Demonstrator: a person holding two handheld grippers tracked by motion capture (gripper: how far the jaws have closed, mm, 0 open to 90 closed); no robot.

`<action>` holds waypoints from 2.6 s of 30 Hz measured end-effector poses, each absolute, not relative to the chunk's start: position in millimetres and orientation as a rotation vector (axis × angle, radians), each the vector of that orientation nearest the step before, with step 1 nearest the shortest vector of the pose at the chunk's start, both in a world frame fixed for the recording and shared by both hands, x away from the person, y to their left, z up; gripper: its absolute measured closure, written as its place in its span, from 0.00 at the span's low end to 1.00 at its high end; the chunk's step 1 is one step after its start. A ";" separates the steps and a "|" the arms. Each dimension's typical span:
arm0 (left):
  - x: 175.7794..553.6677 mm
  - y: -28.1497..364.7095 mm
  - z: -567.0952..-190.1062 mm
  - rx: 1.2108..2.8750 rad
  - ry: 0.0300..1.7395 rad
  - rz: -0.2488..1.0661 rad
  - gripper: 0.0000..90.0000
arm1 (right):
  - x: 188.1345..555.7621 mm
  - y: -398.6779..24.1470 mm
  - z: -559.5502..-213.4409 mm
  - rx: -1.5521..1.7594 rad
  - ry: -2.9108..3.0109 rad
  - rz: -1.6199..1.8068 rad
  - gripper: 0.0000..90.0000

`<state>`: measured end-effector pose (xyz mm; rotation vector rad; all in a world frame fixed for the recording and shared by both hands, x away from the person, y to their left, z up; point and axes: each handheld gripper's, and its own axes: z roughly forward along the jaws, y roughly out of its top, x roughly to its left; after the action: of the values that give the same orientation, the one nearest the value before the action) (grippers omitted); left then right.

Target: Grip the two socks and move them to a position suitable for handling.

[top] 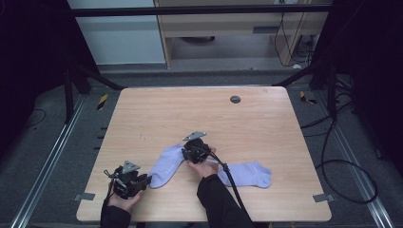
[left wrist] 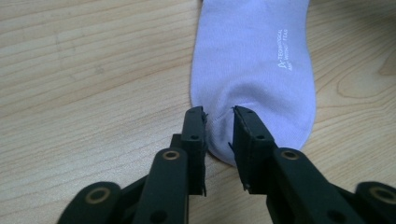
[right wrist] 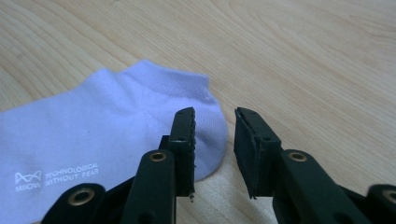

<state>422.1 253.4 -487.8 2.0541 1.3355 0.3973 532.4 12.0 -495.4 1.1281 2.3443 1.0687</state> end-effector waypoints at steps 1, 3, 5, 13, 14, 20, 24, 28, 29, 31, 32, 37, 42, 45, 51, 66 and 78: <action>422.4 253.3 -488.1 2.059 1.334 0.394 0.84 | 532.4 12.0 -495.4 1.128 2.344 1.069 0.80; 423.4 251.8 -489.4 2.069 1.337 0.387 0.88 | 532.5 12.6 -498.6 1.125 2.362 1.060 0.85; 424.1 251.5 -489.4 2.074 1.335 0.378 0.91 | 532.3 12.5 -499.7 1.135 2.369 1.059 0.90; 426.4 254.7 -482.2 2.060 1.321 0.393 0.96 | 527.0 10.0 -494.3 1.132 2.388 1.092 0.99; 427.4 256.2 -480.4 2.054 1.322 0.405 0.96 | 523.7 8.4 -491.6 1.126 2.382 1.113 0.99; 440.3 266.3 -471.8 1.995 1.345 0.466 0.96 | 503.0 -0.2 -478.5 1.098 2.353 1.183 0.99; 451.6 269.4 -472.5 1.999 1.357 0.485 0.96 | 487.0 -5.1 -476.7 1.108 2.340 1.199 0.99; 460.0 266.0 -478.2 2.054 1.350 0.509 0.96 | 472.5 -9.8 -482.0 1.138 2.346 1.202 0.98; 460.0 266.0 -478.2 2.054 1.350 0.509 0.95 | 472.5 -9.8 -482.0 1.138 2.346 1.202 0.98; 462.4 264.6 -480.7 2.080 1.349 0.514 0.95 | 469.2 -9.5 -484.8 1.144 2.352 1.199 0.98; 462.6 264.2 -481.4 2.089 1.352 0.515 0.95 | 467.1 -9.1 -486.6 1.150 2.359 1.197 0.98; 460.8 267.1 -480.1 2.058 1.368 0.522 0.81 | 462.7 -9.2 -494.0 1.168 2.385 1.181 0.91; 457.3 273.8 -472.9 1.991 1.377 0.530 0.74 | 462.5 -20.4 -488.5 1.198 2.350 1.197 0.84; 454.4 274.7 -467.4 1.951 1.371 0.529 0.70 | 462.9 -29.7 -480.9 1.193 2.326 1.224 0.80; 446.4 269.8 -456.1 1.888 1.331 0.531 0.63 | 465.0 -52.7 -466.1 1.184 2.292 1.268 0.70; 436.9 227.8 -431.7 1.876 1.182 0.499 0.55 | 452.2 -126.5 -435.4 1.157 2.217 1.291 0.52; 438.4 177.5 -428.5 1.926 1.085 0.478 0.53 | 431.3 -185.5 -440.6 1.163 2.161 1.242 0.46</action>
<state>438.4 177.5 -428.5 1.9265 1.0853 0.4782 431.3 -185.5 -440.6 1.1634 2.1612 1.2416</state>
